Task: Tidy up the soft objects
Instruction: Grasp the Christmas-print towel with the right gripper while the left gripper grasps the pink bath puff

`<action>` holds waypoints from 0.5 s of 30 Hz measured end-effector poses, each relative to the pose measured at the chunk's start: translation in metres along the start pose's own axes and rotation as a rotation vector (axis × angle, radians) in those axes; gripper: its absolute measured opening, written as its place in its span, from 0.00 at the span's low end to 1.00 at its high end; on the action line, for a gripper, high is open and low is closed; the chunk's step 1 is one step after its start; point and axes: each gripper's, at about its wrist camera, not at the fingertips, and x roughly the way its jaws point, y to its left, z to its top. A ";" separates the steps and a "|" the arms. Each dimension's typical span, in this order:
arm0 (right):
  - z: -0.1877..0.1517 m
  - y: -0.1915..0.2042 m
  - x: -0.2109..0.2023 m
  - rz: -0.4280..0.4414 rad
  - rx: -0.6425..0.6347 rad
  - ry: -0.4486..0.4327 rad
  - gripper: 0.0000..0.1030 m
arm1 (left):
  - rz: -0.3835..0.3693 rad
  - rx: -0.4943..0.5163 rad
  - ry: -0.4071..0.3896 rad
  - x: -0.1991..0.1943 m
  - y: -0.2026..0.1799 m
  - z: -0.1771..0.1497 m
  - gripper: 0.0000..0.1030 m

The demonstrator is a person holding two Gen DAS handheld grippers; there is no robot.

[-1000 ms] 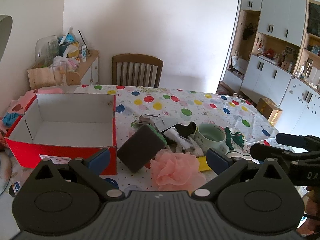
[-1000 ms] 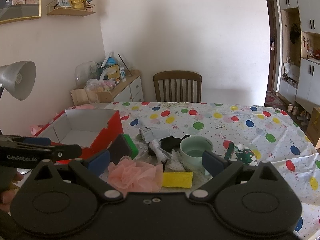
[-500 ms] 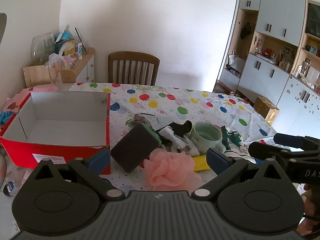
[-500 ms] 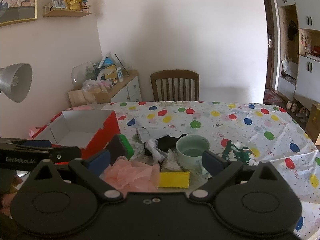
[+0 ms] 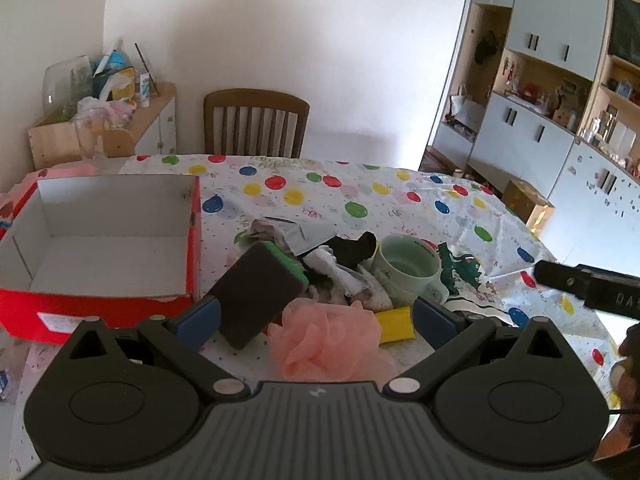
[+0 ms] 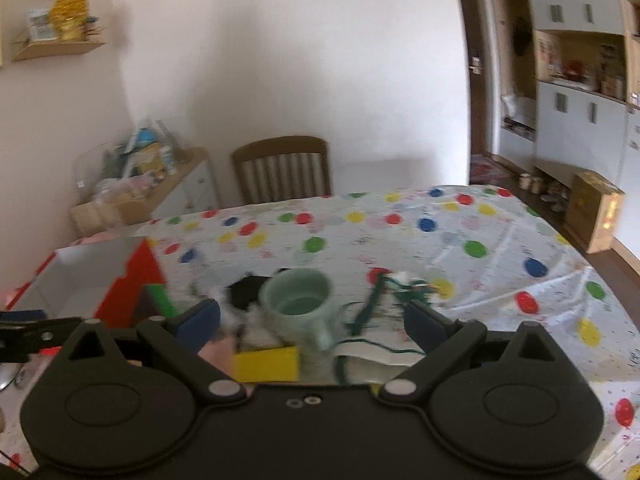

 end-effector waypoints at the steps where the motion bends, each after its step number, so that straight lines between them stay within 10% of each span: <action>1: 0.001 -0.008 0.003 -0.019 0.005 0.001 0.96 | 0.004 0.006 0.003 0.004 -0.001 0.001 1.00; 15: 0.010 -0.079 0.104 -0.142 0.008 0.138 0.96 | -0.010 0.097 0.164 0.081 -0.021 -0.016 1.00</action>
